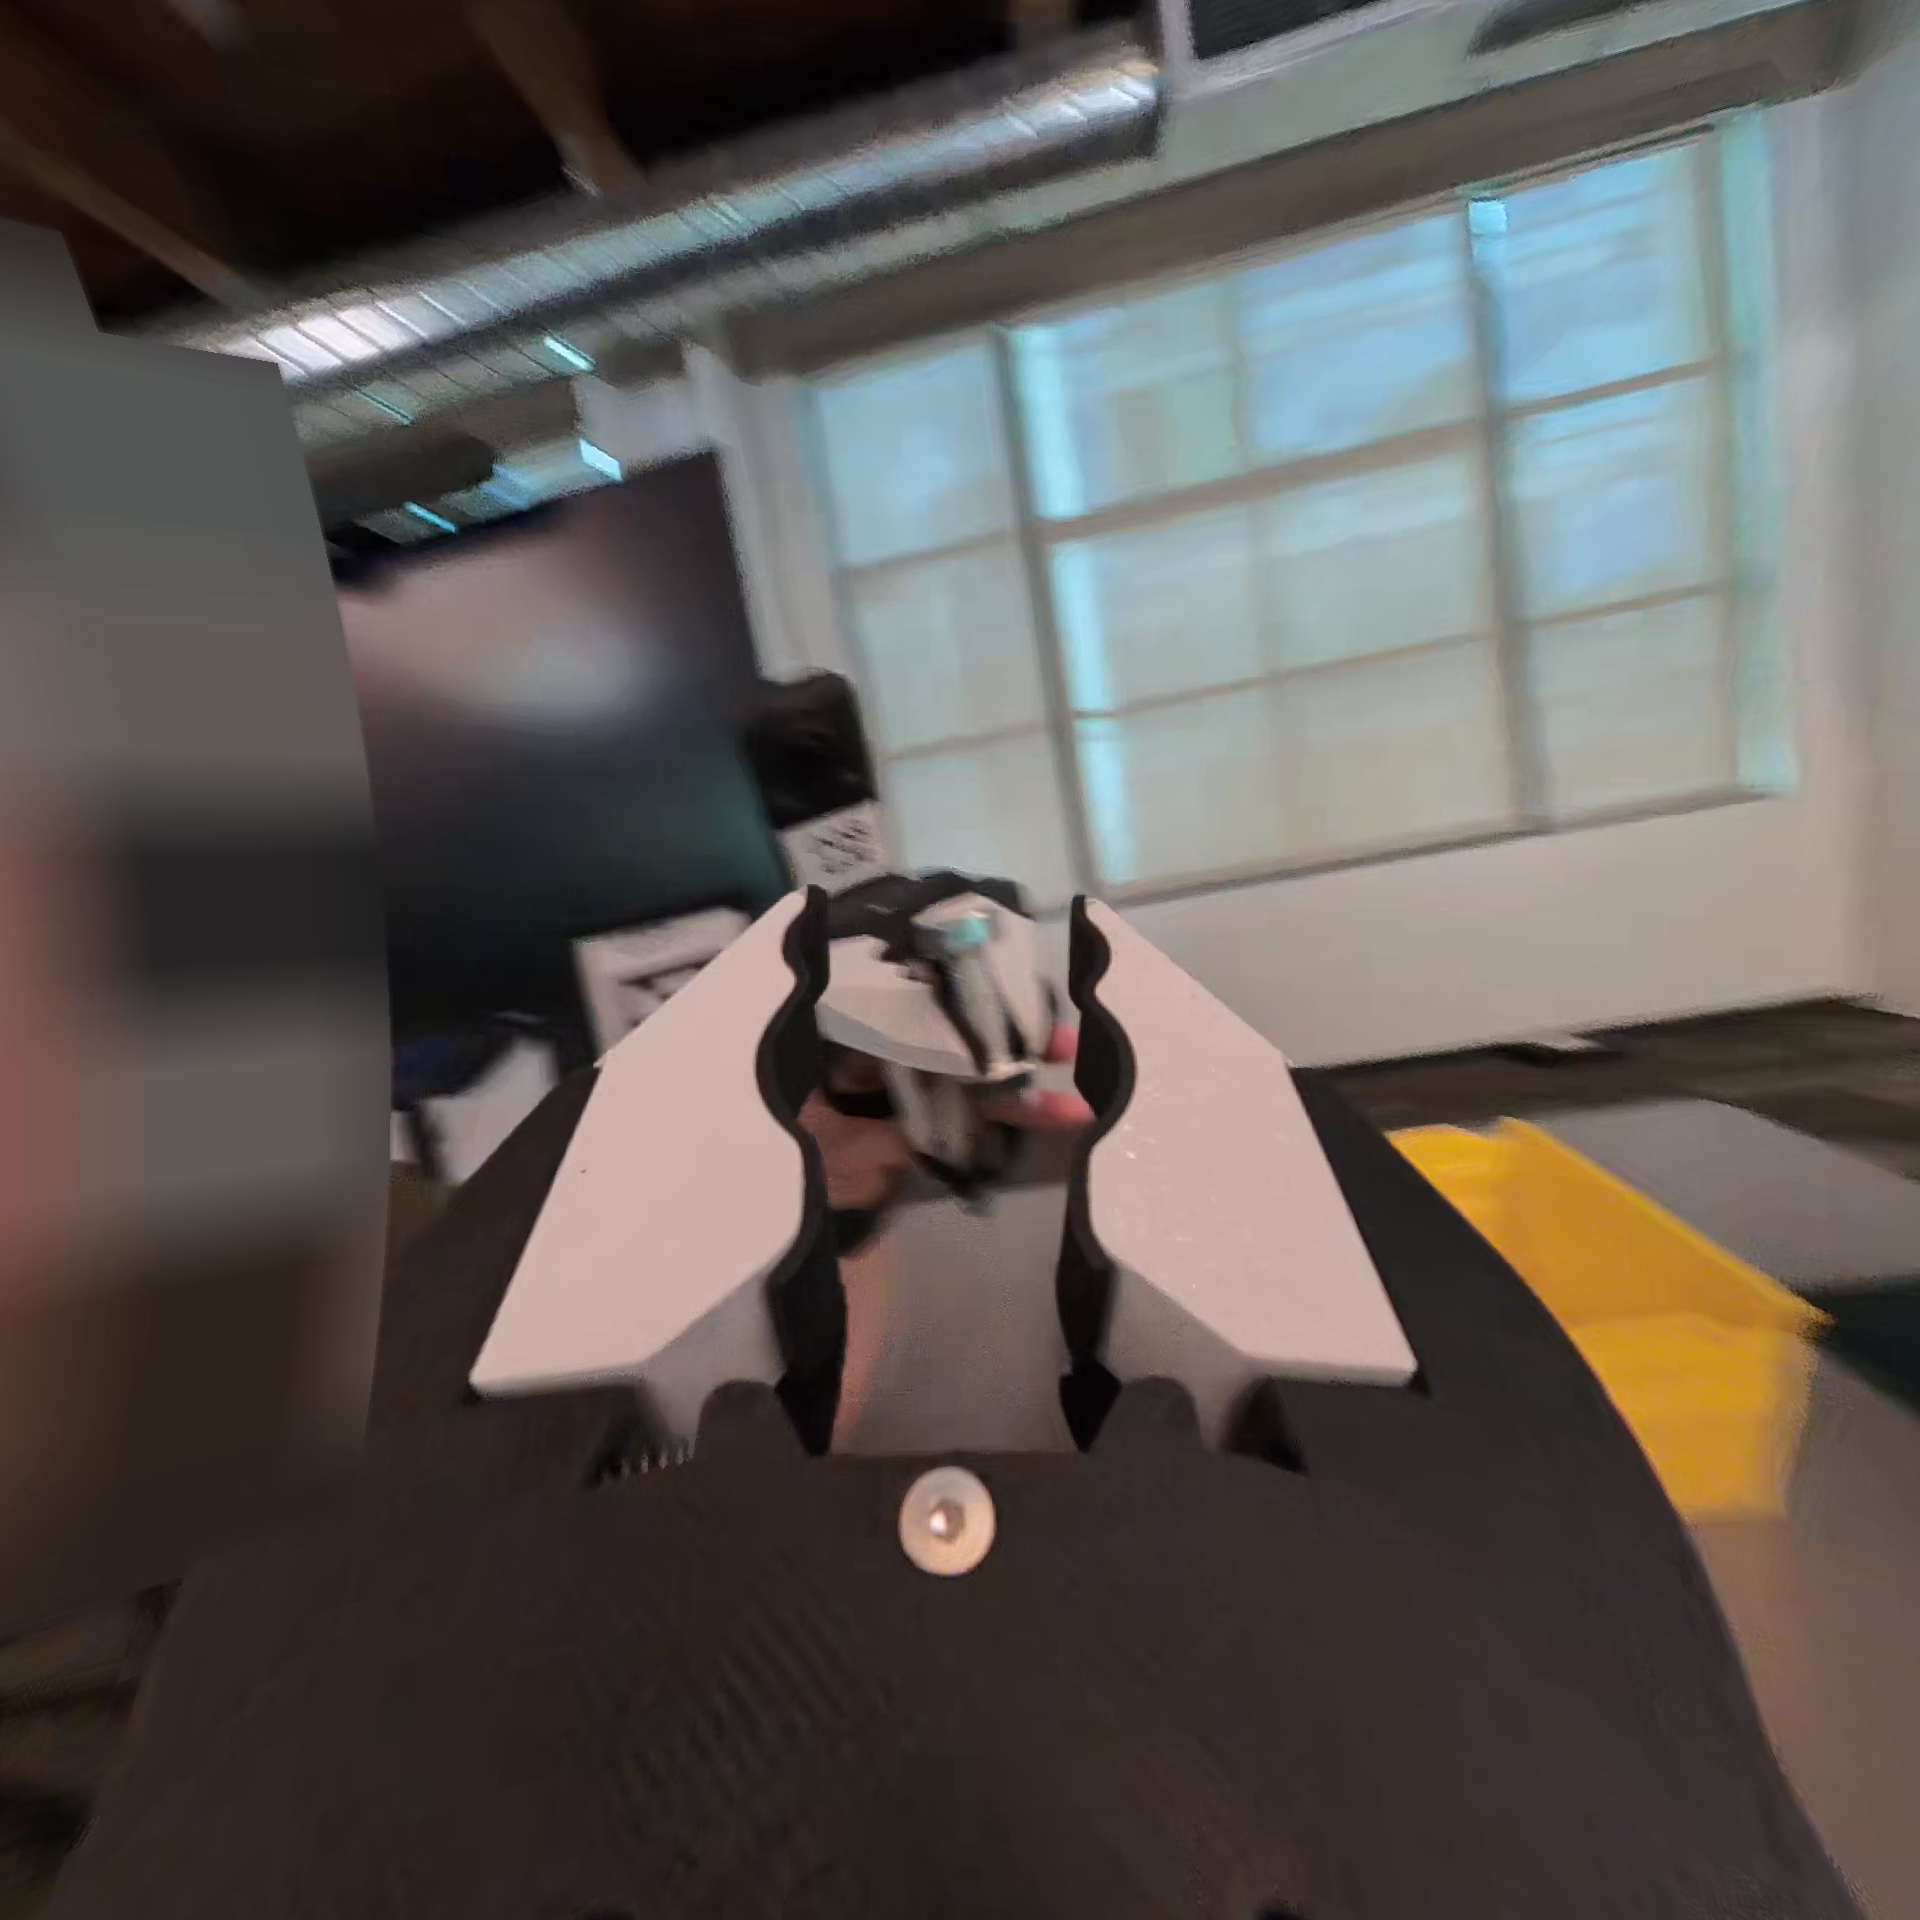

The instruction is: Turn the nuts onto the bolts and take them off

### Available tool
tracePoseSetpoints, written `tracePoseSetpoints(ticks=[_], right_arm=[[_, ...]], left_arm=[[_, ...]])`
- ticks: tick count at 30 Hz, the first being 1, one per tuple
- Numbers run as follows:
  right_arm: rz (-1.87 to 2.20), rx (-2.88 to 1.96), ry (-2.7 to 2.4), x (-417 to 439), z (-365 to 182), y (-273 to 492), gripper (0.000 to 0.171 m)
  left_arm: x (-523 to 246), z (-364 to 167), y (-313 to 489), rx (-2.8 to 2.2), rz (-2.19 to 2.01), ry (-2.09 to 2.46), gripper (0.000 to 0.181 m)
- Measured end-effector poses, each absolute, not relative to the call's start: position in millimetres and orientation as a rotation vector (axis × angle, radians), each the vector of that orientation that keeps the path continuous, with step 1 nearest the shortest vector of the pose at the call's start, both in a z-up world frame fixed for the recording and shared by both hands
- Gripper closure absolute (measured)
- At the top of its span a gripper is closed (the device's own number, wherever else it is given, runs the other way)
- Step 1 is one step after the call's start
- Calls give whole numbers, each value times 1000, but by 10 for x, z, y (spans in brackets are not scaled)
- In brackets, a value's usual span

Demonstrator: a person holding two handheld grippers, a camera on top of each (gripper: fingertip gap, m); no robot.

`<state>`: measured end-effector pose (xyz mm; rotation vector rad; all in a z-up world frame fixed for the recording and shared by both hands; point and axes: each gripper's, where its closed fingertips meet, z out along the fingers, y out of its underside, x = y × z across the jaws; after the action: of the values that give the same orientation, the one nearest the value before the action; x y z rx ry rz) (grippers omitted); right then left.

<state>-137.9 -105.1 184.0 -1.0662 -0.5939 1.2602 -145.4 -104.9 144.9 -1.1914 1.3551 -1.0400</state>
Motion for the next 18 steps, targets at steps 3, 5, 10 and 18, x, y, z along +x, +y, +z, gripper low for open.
tracePoseSetpoints(ticks=[3, 5, 10, 18], right_arm=[[838, -1188, -576, -1393, 1684, -809, 123], [706, -1168, -604, -1441, 1694, -838, 125], [689, -1121, -636, -1556, 1743, -967, 129], [649, -1124, -668, -1553, 1729, -989, 154]], left_arm=[[-1432, 1431, -998, -1208, -978, 1333, 174], [-1428, 1414, -933, -1216, -911, 1319, 175], [-1414, 1406, -953, -1212, -905, 1324, 175], [-1396, 1393, -1025, -1204, -940, 1351, 174]])
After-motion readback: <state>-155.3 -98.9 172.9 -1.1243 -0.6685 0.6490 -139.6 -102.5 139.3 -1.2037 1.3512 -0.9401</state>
